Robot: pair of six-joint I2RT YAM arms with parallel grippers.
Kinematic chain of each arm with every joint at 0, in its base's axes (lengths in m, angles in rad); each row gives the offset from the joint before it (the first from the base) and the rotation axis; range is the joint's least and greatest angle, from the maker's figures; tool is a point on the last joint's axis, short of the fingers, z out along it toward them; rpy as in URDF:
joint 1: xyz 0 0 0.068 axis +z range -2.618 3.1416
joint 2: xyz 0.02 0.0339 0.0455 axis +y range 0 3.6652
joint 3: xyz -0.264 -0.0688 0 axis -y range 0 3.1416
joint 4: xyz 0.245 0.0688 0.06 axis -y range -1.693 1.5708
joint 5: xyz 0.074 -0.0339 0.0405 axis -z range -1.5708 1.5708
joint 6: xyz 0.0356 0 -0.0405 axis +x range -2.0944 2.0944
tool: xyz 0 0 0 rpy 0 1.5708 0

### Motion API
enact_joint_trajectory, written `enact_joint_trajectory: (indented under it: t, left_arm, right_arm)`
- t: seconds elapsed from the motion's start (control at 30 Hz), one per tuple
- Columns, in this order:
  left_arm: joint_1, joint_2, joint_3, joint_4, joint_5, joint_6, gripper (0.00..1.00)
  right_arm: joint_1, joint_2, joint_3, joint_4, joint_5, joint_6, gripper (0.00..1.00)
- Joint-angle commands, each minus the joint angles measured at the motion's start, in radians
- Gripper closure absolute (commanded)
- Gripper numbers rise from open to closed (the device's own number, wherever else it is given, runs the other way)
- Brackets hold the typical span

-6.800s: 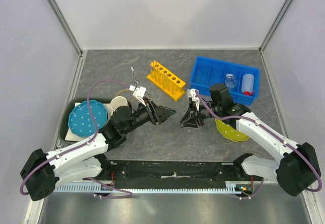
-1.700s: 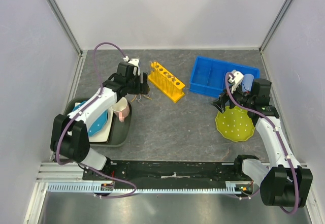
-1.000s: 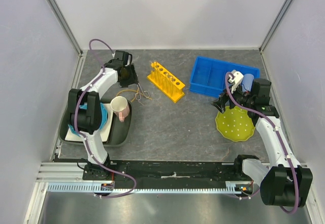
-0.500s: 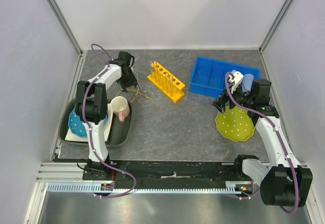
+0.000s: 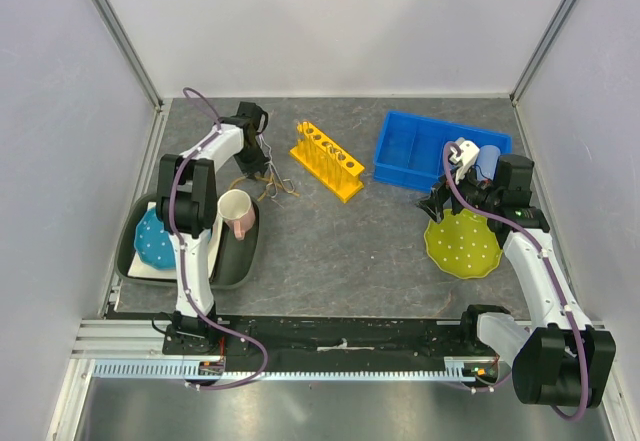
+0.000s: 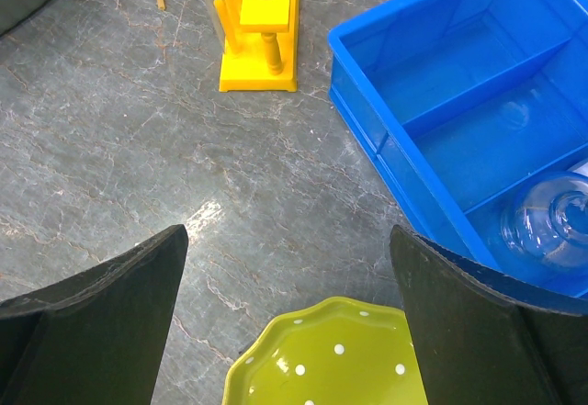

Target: Organize the chemistry lab equipment

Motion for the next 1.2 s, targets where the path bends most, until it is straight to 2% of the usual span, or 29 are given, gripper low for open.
enact_joint_trajectory:
  t: [0.0,0.2,0.4,0.57,0.83,1.17]
  left_arm:
    - [0.001,0.056,0.058,-0.016,-0.016,-0.005,0.79]
    - [0.001,0.078,0.126,-0.041,-0.031,0.041,0.98]
    - [0.001,0.024,0.155,-0.015,-0.086,0.113,0.98]
    - [0.001,-0.084,0.136,0.054,-0.12,0.192,0.98]
    - [0.0,-0.223,0.054,0.197,-0.096,0.27,0.98]
    - [0.0,-0.305,0.012,0.232,-0.059,0.367,0.98]
  right_arm:
    - [-0.004,0.0,-0.001,0.014,-0.006,-0.011,0.02]
    - [-0.002,-0.003,0.0,0.012,-0.002,-0.014,0.02]
    - [-0.004,-0.005,-0.001,0.012,0.0,-0.012,0.02]
    - [-0.002,-0.005,0.002,0.012,-0.002,-0.012,0.02]
    - [-0.002,0.0,0.0,0.012,0.0,-0.014,0.02]
    - [-0.002,0.003,-0.001,0.012,0.001,-0.015,0.02]
